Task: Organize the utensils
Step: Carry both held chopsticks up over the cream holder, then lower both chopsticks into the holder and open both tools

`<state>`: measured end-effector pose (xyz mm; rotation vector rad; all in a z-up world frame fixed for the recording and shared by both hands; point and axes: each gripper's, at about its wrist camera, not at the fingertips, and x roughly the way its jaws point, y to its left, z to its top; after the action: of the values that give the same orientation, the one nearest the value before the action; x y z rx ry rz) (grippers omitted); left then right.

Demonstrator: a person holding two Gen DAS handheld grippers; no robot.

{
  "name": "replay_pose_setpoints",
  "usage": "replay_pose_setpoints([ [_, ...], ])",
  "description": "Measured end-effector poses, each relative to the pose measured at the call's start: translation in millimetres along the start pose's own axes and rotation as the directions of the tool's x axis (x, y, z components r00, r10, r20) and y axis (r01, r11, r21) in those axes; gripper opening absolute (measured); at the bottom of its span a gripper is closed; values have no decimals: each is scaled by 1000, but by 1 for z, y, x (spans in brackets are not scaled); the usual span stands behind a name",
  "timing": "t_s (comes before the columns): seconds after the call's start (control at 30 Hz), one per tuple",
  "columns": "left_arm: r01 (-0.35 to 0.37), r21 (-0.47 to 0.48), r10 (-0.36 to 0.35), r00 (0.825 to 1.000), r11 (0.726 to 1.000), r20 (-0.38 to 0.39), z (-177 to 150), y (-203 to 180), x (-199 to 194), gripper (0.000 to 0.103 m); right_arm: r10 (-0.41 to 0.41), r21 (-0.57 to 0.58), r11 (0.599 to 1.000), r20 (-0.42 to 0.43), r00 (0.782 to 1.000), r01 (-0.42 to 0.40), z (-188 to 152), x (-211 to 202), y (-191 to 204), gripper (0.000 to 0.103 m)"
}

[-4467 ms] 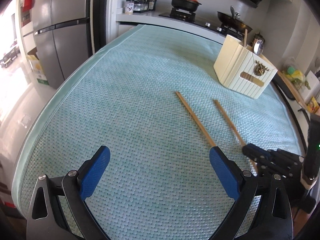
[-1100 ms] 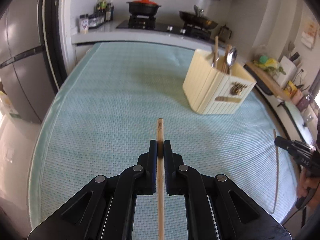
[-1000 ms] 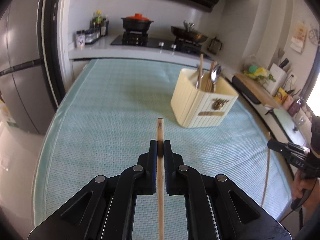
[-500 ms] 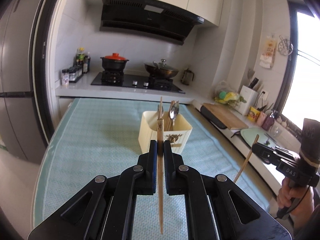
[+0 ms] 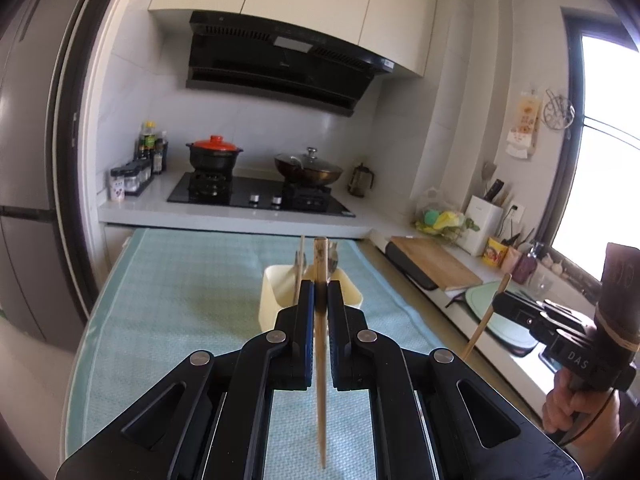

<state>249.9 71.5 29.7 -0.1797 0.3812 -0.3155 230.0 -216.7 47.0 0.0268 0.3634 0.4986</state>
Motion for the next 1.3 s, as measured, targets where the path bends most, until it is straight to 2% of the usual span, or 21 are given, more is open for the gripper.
replay_pose_setpoints([
  [0.2, 14, 13, -14, 1000, 1000, 27, 35, -7, 18, 4, -5, -26, 1000, 31, 1000, 6, 27, 12, -4, 6],
  [0.37, 8, 42, -10, 998, 999, 58, 76, -16, 45, 4, -21, -40, 999, 78, 997, 24, 67, 29, -16, 6],
  [0.6, -24, 42, 20, 995, 999, 94, 121, -17, 106, 4, -49, -4, 999, 140, 989, 50, 124, 76, -43, 6],
  [0.77, -48, 21, 47, 997, 999, 63, 122, -9, 165, 4, -55, 8, 998, 139, 989, 55, 133, 127, -63, 6],
  [0.9, -66, 1, 66, 998, 998, -15, 106, 3, 213, 4, -36, 43, 999, 78, 996, 32, 115, 177, -81, 6],
  [1.03, -78, -30, 74, 990, 997, -117, 82, 20, 253, 4, -1, 87, 996, -35, 999, 4, 89, 224, -96, 6],
  [1.17, -95, -43, 82, 969, 995, -235, 56, 31, 290, 4, 29, 121, 993, -156, 987, -10, 59, 263, -102, 6],
  [1.3, -118, -40, 101, 947, 992, -305, 36, 36, 312, 4, 51, 159, 987, -253, 966, -10, 40, 296, -108, 6],
])
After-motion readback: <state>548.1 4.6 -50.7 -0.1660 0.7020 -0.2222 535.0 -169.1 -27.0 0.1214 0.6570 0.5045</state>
